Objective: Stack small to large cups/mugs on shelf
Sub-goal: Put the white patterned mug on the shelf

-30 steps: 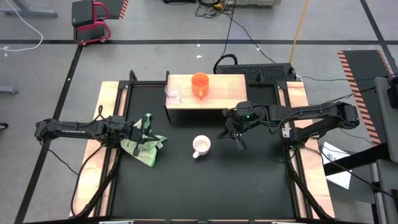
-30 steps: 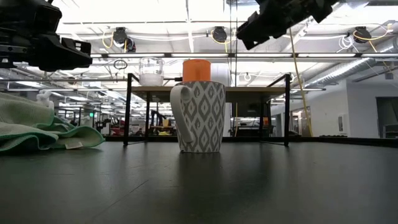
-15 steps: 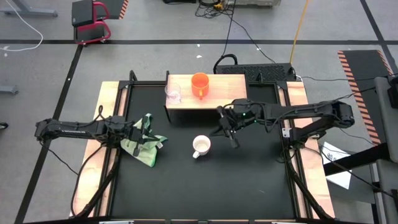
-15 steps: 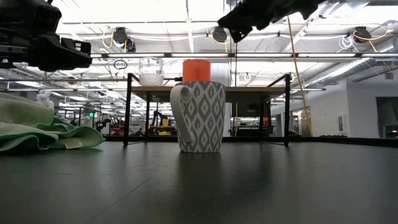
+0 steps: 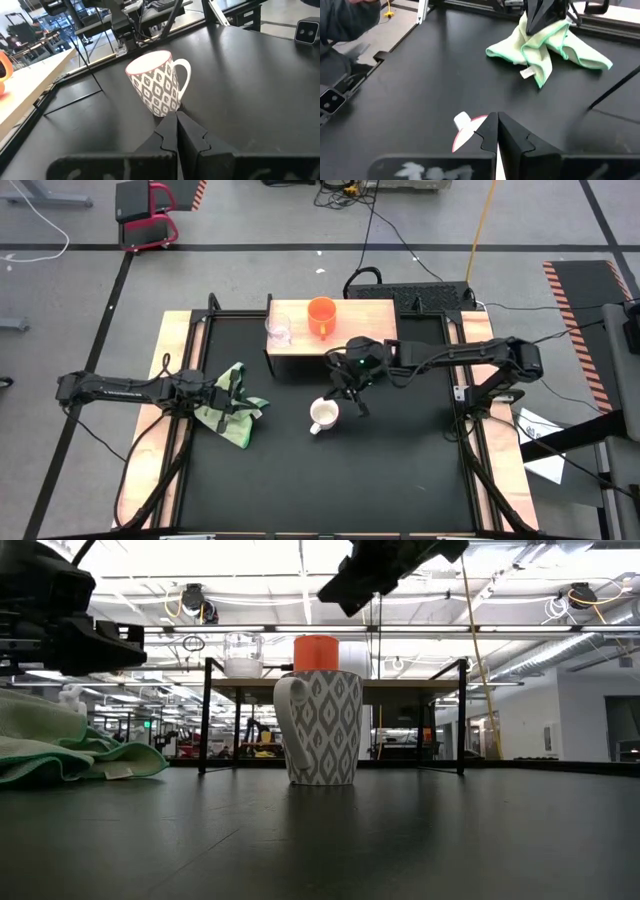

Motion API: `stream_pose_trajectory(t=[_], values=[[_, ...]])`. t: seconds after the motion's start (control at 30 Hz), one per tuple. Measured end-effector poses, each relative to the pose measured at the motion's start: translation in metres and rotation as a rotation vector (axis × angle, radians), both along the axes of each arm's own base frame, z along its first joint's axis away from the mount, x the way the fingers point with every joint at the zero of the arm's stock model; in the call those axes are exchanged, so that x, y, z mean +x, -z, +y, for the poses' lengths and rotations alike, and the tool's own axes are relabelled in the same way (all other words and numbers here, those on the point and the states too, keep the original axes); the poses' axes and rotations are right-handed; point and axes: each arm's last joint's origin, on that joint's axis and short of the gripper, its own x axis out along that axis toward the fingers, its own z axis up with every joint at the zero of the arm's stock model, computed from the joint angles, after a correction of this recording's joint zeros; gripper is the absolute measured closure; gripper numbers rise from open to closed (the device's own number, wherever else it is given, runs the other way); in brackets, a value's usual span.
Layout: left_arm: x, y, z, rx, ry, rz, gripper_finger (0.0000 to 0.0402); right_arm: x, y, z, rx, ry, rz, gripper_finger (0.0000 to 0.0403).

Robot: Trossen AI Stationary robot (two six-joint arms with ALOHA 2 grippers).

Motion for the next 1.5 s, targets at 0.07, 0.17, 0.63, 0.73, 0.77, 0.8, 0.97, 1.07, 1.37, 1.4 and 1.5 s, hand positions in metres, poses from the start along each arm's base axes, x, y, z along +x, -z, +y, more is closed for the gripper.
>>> stream_pose_trajectory(t=[0.07,0.17,0.63,0.73,0.77,0.8,0.97,1.07,1.37,1.4,1.5], values=[[0.0,0.0,0.0,-0.003,-0.001,0.002,0.0401,0.005,-0.001,0.0,-0.004,-0.004,0.014,0.0403],[0.0,0.001,0.0,-0.005,-0.001,0.01,0.0401,0.008,-0.001,-0.001,-0.029,-0.024,0.069,0.0403],[0.0,0.001,0.0,-0.004,0.009,0.015,0.04,0.026,-0.017,-0.002,-0.02,-0.027,0.235,0.0403],[0.0,0.001,0.0,-0.005,0.013,0.015,0.04,0.031,-0.017,-0.003,-0.046,-0.009,0.287,0.0403],[0.0,0.001,0.0,-0.005,0.016,0.015,0.04,0.034,-0.016,-0.002,-0.058,-0.004,0.302,0.0403],[0.0,0.001,0.0,-0.006,0.016,0.015,0.04,0.036,-0.014,-0.003,-0.068,-0.001,0.331,0.0403],[0.0,0.001,0.0,-0.012,0.015,0.017,0.04,0.044,-0.007,0.001,-0.085,-0.017,0.426,0.0403],[0.0,0.002,0.0,-0.012,0.015,0.02,0.04,0.047,-0.011,0.003,-0.135,0.003,0.443,0.0403],[0.0,0.002,-0.001,-0.009,0.016,0.023,0.04,0.049,-0.02,0.015,-0.194,0.015,0.448,0.0403],[0.0,0.002,-0.001,-0.008,0.016,0.023,0.04,0.049,-0.019,0.017,-0.194,0.011,0.456,0.0403],[0.0,0.002,-0.001,-0.008,0.016,0.023,0.04,0.048,-0.019,0.023,-0.199,-0.004,0.459,0.0403]])
